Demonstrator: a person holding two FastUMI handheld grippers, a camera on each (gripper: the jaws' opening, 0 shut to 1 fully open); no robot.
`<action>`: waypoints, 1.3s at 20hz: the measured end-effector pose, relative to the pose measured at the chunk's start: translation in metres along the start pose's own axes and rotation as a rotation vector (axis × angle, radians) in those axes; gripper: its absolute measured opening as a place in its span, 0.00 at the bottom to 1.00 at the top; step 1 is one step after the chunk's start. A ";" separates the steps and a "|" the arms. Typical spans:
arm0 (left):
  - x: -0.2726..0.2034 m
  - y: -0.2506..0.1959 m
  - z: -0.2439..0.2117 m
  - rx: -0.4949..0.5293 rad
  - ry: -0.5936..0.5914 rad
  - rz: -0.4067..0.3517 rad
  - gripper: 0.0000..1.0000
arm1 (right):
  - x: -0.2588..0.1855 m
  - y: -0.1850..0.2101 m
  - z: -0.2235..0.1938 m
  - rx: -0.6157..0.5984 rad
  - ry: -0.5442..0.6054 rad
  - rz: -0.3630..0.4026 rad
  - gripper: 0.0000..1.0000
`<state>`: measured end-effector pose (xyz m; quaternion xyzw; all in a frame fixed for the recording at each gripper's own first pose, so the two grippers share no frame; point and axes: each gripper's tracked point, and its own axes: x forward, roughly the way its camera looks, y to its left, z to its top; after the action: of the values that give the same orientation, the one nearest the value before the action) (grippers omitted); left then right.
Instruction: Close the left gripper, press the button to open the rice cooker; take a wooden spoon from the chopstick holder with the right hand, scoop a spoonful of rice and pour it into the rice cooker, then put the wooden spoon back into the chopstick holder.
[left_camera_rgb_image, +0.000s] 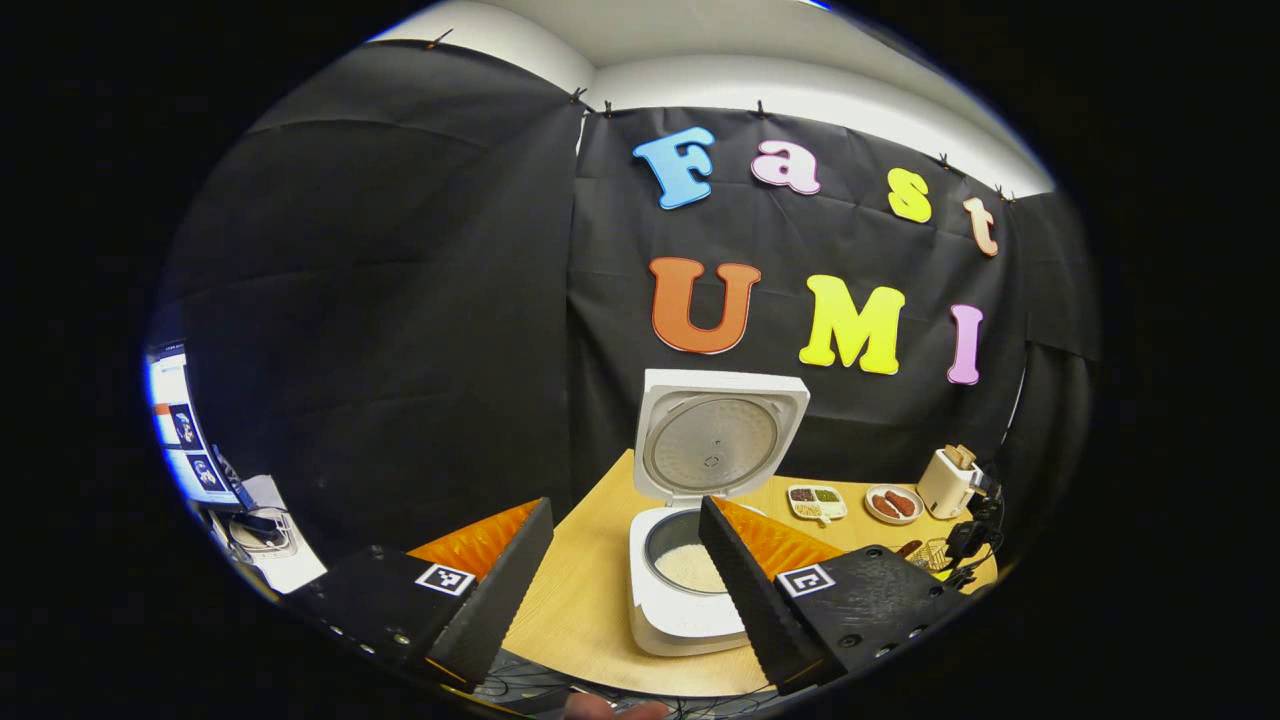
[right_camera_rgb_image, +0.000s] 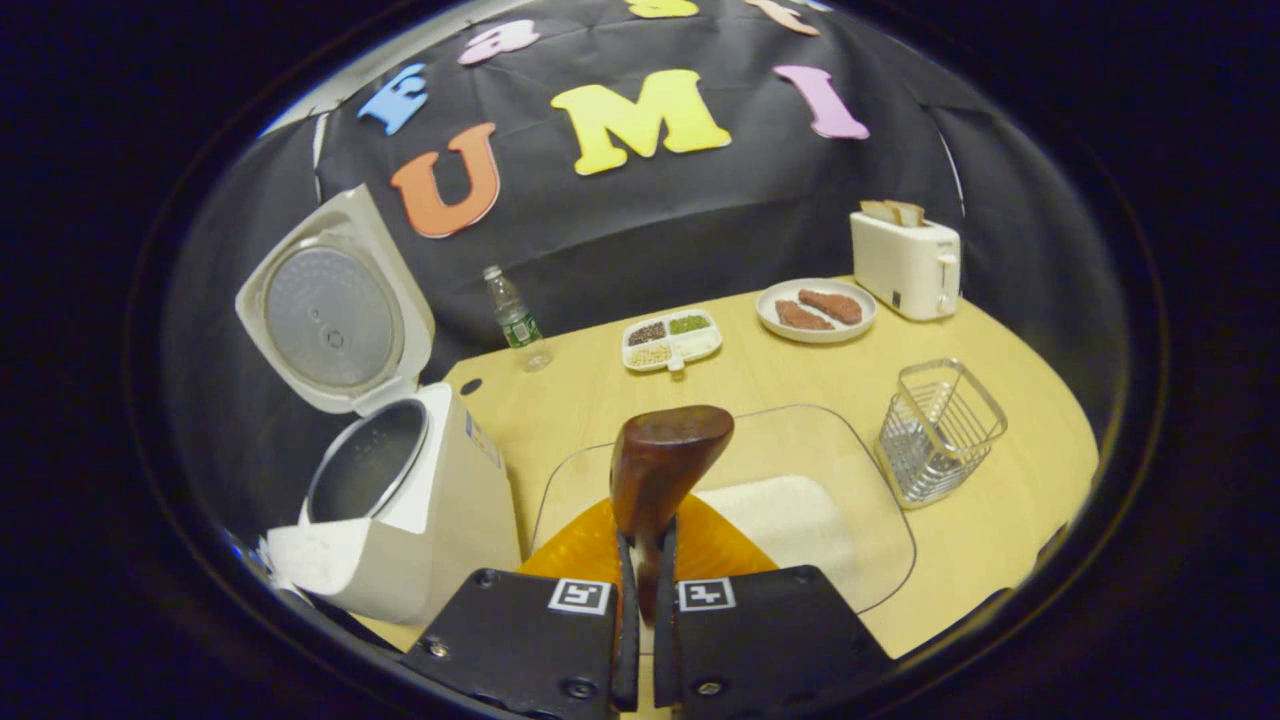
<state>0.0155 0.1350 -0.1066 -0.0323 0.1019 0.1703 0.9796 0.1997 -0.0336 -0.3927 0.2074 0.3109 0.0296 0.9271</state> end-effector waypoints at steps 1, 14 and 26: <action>0.000 -0.002 -0.001 0.002 0.001 -0.002 0.94 | -0.002 0.002 0.002 0.056 0.006 0.020 0.11; -0.005 -0.056 0.010 0.002 -0.014 -0.024 0.94 | -0.025 -0.060 0.038 0.556 0.012 0.149 0.11; -0.017 -0.057 0.031 0.037 -0.128 0.039 0.94 | -0.071 -0.006 0.157 0.595 -0.066 0.333 0.11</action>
<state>0.0250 0.0785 -0.0714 -0.0011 0.0427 0.1890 0.9810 0.2345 -0.1093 -0.2420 0.5174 0.2378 0.0817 0.8180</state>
